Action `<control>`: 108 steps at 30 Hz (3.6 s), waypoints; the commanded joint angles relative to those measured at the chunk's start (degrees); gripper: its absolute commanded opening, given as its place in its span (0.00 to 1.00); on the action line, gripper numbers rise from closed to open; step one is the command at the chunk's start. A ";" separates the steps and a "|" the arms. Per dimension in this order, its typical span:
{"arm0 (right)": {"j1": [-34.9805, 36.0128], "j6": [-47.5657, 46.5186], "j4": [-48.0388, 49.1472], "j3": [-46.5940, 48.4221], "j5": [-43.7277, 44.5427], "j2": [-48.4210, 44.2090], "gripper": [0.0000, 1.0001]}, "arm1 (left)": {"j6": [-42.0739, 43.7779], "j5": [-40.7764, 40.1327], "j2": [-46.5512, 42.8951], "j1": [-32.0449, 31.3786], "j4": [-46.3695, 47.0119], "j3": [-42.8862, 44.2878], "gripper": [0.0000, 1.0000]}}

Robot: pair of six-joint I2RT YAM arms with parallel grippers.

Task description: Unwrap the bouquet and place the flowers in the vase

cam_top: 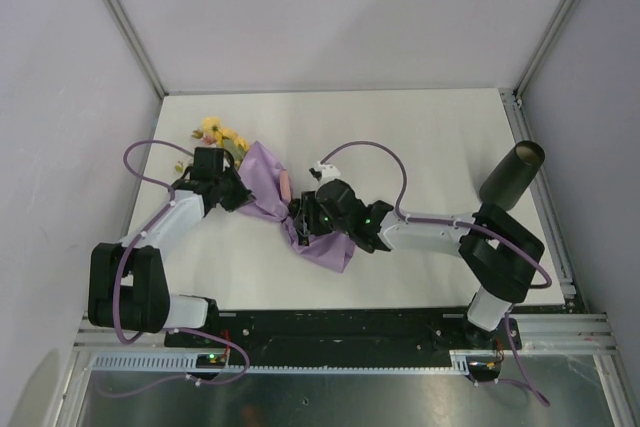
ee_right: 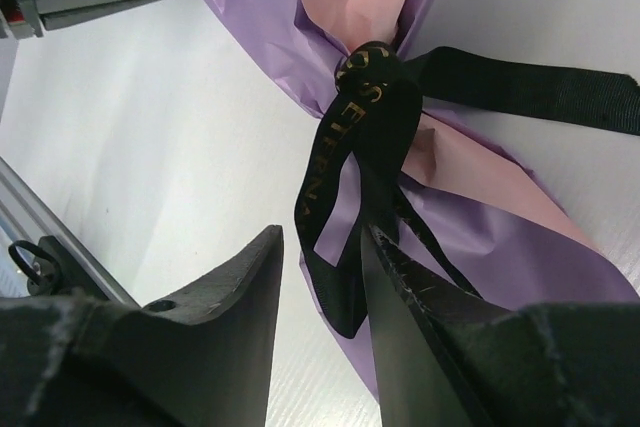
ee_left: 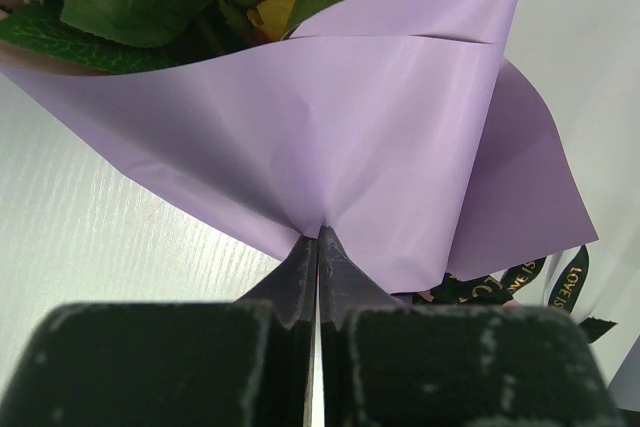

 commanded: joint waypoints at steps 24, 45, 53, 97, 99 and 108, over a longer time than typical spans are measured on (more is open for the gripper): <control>0.27 -1.00 -10.75 1.78 13.02 -12.34 0.00 | 5.71 -11.50 0.65 -0.07 -4.99 6.16 0.00; -13.44 -5.46 -2.20 -14.82 27.63 -37.07 0.00 | 8.89 -8.71 1.41 -0.16 -6.32 8.99 0.00; -15.70 -9.90 4.99 -13.20 14.38 -30.07 0.08 | 10.94 -3.14 2.40 -1.57 -6.23 10.56 0.00; 7.30 -17.76 -2.60 2.17 6.82 4.74 0.02 | 1.09 4.64 0.82 -7.35 3.72 -2.33 0.70; 8.35 -17.23 -1.94 1.12 7.85 4.05 0.01 | 1.21 4.67 1.78 -7.29 4.57 -2.50 0.70; 9.18 -15.98 1.17 -2.97 7.41 0.62 0.00 | 1.45 5.37 3.65 -7.28 6.40 -2.13 0.49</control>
